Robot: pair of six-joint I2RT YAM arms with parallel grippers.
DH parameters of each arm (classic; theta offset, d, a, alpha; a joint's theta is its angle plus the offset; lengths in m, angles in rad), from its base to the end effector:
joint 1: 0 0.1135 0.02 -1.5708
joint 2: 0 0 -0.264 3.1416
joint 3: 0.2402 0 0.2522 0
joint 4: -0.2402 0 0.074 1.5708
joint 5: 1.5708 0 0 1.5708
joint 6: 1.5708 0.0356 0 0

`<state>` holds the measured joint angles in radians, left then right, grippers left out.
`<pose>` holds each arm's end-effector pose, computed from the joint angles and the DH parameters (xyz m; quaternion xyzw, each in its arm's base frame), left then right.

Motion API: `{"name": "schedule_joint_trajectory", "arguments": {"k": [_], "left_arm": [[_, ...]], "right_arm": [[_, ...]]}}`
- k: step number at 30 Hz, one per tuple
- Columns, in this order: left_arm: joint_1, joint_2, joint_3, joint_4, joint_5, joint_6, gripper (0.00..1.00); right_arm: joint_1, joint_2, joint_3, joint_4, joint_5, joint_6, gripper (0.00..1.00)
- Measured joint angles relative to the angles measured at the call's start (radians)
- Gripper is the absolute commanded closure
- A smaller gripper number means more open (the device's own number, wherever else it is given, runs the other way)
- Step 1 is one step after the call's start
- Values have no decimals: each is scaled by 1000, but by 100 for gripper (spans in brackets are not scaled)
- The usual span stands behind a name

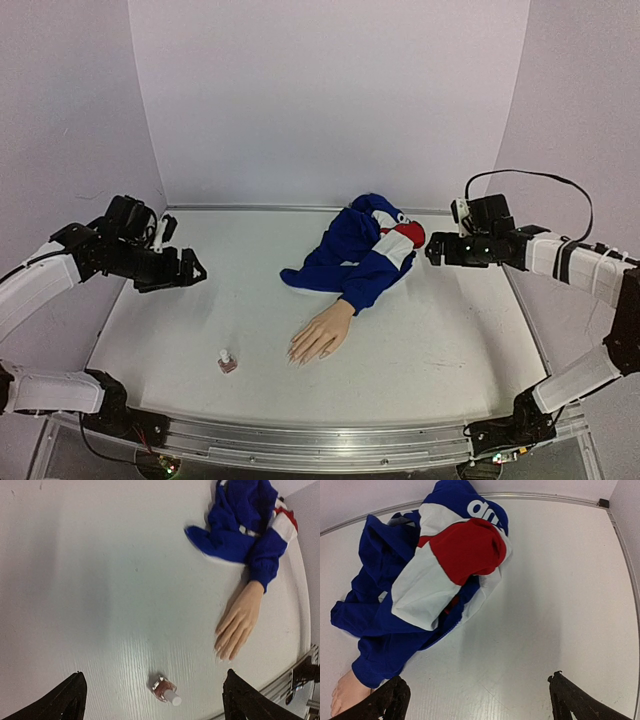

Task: Paint the nails

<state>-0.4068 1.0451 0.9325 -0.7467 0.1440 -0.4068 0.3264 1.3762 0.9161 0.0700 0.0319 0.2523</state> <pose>0.1899 -0.0874 0.2912 0.0251 0.9350 -0.1994 0.2924 0.3001 0.1004 0.2758 -0.0219 0.8304 0.1461 0.5372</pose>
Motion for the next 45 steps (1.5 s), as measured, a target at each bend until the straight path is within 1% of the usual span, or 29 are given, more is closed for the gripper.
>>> {"name": "schedule_joint_trajectory", "arguments": {"k": [3, 5, 10, 13, 16, 20, 25, 28, 34, 37, 45], "left_arm": [[-99, 4, -6, -69, 10, -52, 7], [-185, 22, -13, -115, 11, -91, 10], [-345, 121, -13, -180, 9, -138, 15], [-417, 204, -12, -206, 3, -154, 19], [-466, 282, -9, -220, -7, -170, 25], [-490, 340, 6, -232, -19, -178, 39], [-494, 404, 51, -240, -50, -169, 46], [-494, 440, 75, -240, -73, -165, 52], [-497, 492, 87, -241, -96, -149, 63], [-500, 499, 87, -241, -105, -143, 66], [-519, 537, 89, -240, -138, -143, 70]], "right_arm": [[33, 17, 0, 38, -18, 13, 2], [63, 33, 0, 67, -25, 22, 2], [119, 64, 0, 100, -29, 35, 2], [145, 68, 0, 111, -28, 39, 2], [162, 68, 1, 124, -27, 41, 2], [168, 68, 1, 136, -23, 44, 2], [170, 68, 1, 140, -18, 46, 2], [172, 68, 1, 140, -16, 48, 2], [174, 68, 1, 140, -16, 48, 2], [174, 68, 1, 140, -16, 49, 2], [184, 74, 11, 140, -17, 53, 2]]}}
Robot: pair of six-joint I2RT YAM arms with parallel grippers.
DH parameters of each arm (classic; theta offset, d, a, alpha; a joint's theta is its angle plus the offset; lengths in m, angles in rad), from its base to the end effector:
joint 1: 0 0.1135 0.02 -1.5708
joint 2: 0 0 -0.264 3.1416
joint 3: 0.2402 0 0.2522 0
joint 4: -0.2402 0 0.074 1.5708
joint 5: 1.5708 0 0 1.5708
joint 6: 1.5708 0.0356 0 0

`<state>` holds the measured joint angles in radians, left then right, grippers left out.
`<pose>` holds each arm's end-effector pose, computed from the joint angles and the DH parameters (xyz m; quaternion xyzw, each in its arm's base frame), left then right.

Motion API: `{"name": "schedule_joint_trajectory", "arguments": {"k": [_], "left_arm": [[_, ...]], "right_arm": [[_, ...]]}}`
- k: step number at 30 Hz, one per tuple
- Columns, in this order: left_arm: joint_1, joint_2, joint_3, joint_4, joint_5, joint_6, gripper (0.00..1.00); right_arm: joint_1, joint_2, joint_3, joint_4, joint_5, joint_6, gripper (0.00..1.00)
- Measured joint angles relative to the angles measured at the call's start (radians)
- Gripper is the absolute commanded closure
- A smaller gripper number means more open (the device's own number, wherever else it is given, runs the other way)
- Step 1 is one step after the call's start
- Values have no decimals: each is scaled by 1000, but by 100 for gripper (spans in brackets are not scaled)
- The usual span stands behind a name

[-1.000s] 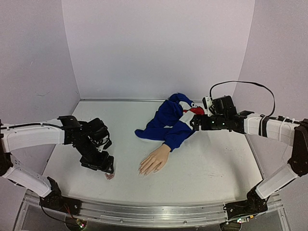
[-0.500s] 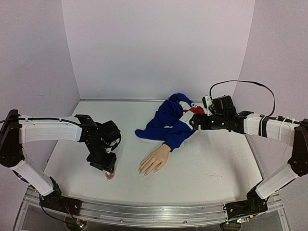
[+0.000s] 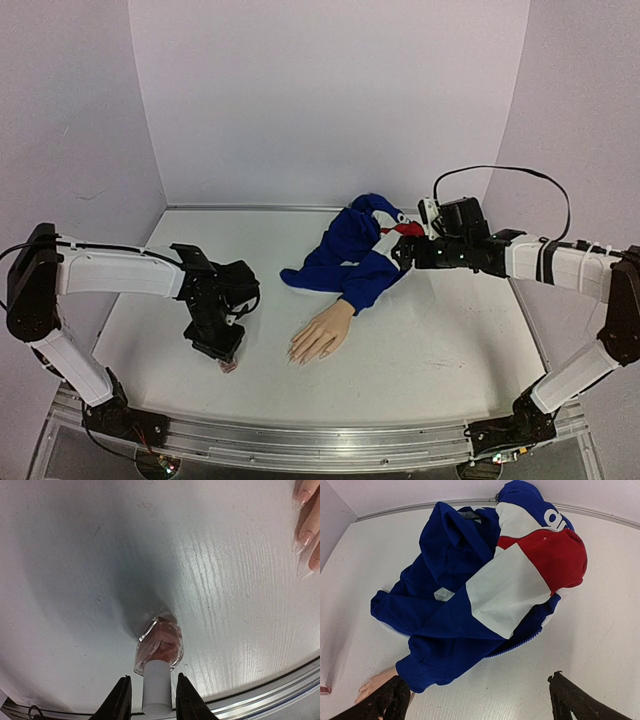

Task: Paint the nails

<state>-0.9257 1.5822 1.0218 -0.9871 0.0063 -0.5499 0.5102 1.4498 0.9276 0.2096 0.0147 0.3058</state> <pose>0.1591 -0.2118 0.1885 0.1868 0.9823 -0.0102 0.0065 0.2923 0.1630 0.2717 -0.0782 0.8048 0.2280 0.5425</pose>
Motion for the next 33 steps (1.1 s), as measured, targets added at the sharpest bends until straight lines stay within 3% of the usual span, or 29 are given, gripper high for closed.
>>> {"name": "schedule_joint_trajectory", "arguments": {"k": [5, 13, 17, 25, 33], "left_arm": [[-6, 18, 2, 0, -16, 0, 78], [-8, 24, 13, 0, -37, 8, 99], [-8, 21, 29, -2, -36, 25, 100], [-9, 4, 222, -18, 78, 188, 100], [-10, 4, 456, -17, 258, 367, 100]], "right_arm": [[10, 11, 9, 2, -1, 2, 2], [22, 30, 18, 2, -1, 2, 2], [26, 40, 19, 4, -22, -10, 2], [57, 43, 1, 112, -310, -76, 2], [218, 84, -60, 347, -631, -132, 5]]}}
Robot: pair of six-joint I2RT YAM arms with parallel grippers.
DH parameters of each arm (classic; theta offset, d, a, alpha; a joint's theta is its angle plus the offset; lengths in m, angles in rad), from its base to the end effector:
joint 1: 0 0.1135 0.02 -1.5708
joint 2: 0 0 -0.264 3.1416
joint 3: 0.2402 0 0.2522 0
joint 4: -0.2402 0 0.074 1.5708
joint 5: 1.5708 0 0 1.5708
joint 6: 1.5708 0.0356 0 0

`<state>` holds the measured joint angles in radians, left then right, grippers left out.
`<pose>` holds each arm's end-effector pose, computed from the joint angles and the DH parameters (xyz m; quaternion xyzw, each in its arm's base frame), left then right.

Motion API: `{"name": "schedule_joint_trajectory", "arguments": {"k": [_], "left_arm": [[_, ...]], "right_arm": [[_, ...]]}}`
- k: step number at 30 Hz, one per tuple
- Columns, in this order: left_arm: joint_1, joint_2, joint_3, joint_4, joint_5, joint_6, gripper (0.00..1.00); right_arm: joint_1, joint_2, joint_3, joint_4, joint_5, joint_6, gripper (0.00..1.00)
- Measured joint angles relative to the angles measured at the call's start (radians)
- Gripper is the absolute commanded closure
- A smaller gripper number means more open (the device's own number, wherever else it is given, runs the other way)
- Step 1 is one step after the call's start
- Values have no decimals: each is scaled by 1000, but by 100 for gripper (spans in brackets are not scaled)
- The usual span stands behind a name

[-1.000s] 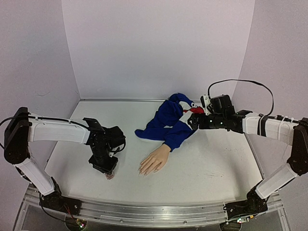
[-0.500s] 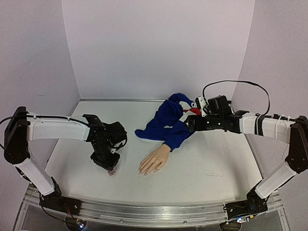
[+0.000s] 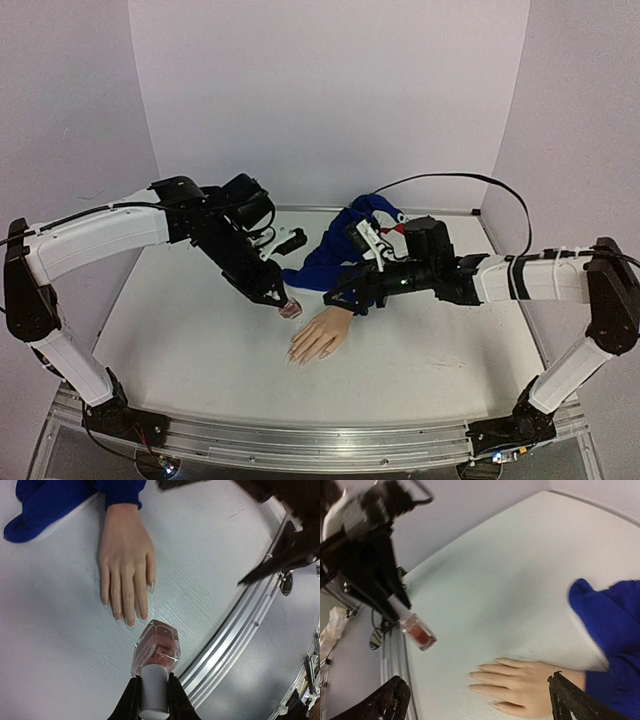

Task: Paint the nails

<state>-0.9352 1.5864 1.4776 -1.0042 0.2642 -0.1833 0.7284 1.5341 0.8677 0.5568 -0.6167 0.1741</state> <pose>0.1837 -0.2647 0.3133 0.3823 0.8870 -0.2281 0.1226 0.2418 0.2433 0.2618 -0.3890 0.6272 0.4807 0.4736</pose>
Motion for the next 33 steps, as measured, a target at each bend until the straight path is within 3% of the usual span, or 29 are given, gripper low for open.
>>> {"name": "schedule_joint_trajectory", "arguments": {"k": [6, 16, 23, 33], "left_arm": [[0, -3, 67, -2, 101, 76, 100], [0, -11, 88, -11, 181, 108, 100], [8, -11, 88, -11, 200, 105, 100], [45, -11, 88, -18, 253, 104, 100]], "right_arm": [[80, 124, -13, 203, -160, 8, 19], [136, 181, 1, 369, -222, 35, 37], [137, 180, 1, 410, -233, 47, 58], [161, 180, 1, 433, -238, 64, 69]]}}
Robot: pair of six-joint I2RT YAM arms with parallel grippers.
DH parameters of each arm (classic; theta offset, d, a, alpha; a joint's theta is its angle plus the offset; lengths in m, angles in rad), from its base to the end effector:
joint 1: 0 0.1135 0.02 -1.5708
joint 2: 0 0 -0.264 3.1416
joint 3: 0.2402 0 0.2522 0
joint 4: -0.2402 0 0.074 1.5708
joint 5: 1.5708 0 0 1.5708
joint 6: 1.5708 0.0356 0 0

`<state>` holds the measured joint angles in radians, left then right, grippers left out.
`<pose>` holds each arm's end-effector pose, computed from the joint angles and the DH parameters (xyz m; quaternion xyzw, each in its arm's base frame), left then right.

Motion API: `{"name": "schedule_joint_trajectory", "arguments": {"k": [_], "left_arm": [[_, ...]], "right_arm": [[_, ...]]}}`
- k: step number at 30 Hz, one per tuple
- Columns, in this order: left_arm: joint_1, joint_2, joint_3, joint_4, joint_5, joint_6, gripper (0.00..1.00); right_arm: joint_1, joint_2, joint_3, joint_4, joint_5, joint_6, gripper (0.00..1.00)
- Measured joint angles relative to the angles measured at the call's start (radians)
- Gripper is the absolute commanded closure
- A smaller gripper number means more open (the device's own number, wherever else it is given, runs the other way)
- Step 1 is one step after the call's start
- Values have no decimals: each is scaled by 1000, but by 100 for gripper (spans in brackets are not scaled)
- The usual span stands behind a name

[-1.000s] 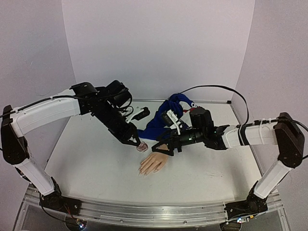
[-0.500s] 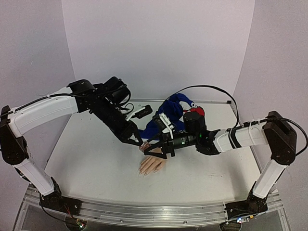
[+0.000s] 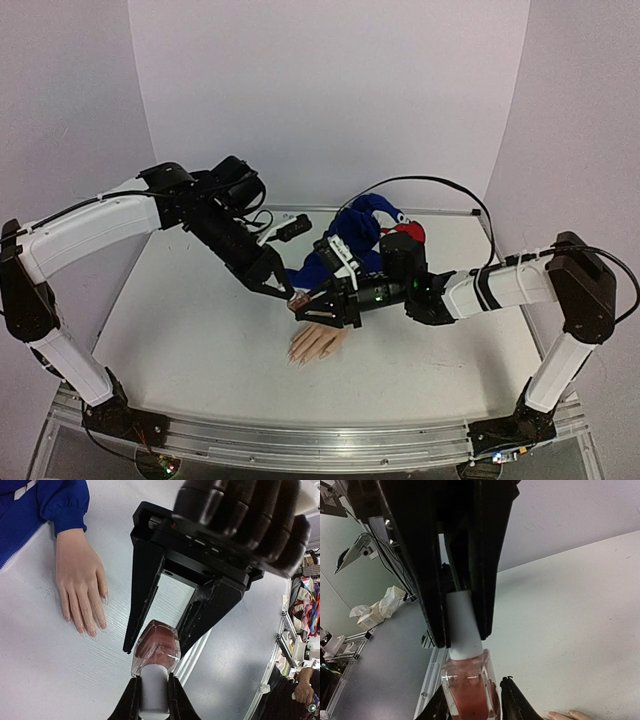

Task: Paint the nails

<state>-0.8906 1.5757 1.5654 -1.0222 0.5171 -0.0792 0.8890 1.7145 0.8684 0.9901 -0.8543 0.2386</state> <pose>0.1880 -0.2604 0.3449 0.4303 0.8295 -0.3379 0.1125 0.2070 0.2976 0.2451 -0.4871 0.4643 0.5969 0.4368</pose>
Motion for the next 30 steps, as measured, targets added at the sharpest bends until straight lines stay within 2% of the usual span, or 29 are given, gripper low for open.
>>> {"name": "schedule_joint_trajectory", "arguments": {"k": [8, 10, 13, 18, 21, 24, 28, 30], "left_arm": [[15, 1, 0, 0, 38, -5, 100], [15, 1, 0, 0, 44, -5, 100], [22, 7, 4, -2, 63, -10, 100], [30, 16, 19, -17, 77, -22, 100], [40, 23, 19, -22, 68, -36, 100], [69, 51, 19, -32, 27, -95, 100], [95, 93, 22, -47, -60, -243, 100], [91, 106, 28, -54, -112, -301, 100]], "right_arm": [[5, 0, 15, 10, -1, 16, 72], [5, 0, 15, 13, -2, 20, 80], [6, 0, 16, 17, -19, 16, 100], [6, 4, 27, 11, -18, 13, 100], [16, 4, 31, -14, 39, -19, 100], [74, 0, 34, -74, 304, -138, 100], [241, 61, 43, -37, 936, -385, 100], [280, 121, 71, 2, 1112, -468, 100]]}}
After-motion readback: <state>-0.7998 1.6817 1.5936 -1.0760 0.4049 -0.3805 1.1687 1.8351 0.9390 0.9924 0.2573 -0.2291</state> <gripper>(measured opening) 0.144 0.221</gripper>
